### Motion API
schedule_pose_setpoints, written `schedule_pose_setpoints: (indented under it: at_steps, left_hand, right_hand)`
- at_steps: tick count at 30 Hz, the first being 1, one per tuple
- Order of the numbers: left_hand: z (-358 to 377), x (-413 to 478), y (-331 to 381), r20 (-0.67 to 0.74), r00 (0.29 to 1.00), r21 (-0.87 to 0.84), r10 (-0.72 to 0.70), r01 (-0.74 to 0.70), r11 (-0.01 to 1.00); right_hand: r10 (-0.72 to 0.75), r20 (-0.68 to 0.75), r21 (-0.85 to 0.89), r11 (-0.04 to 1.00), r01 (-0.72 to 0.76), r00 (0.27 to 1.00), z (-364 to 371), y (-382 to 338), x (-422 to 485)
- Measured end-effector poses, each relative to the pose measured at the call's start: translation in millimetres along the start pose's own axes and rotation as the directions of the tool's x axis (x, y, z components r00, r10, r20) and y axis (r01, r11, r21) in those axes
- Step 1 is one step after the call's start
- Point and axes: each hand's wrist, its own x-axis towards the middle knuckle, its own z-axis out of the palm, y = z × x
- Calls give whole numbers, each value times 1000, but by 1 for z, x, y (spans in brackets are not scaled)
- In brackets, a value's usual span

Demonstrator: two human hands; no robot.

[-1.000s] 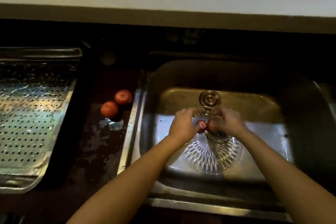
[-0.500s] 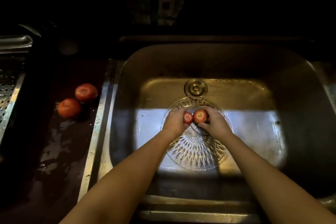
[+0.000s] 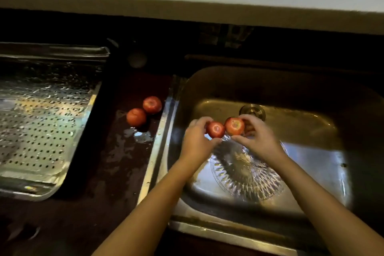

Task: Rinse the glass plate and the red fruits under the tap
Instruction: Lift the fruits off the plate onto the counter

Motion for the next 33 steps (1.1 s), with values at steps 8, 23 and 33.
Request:
schedule_pose_setpoints:
  at_steps: [8, 23, 33]
  left_hand:
    - [-115, -58, -24, -254, 964, -163, -81, 40, 986]
    - [-142, -72, -90, -296, 911, -119, -286, 262, 958]
    - [-144, -72, -83, -249, 926, -1, -284, 293, 956]
  right_hand:
    - [-234, 107, 123, 968, 221, 966, 48, -114, -1]
    - [-320, 144, -138, 930, 340, 936, 126, -143, -4]
    - [-293, 146, -122, 942, 311, 945, 131, -143, -6]
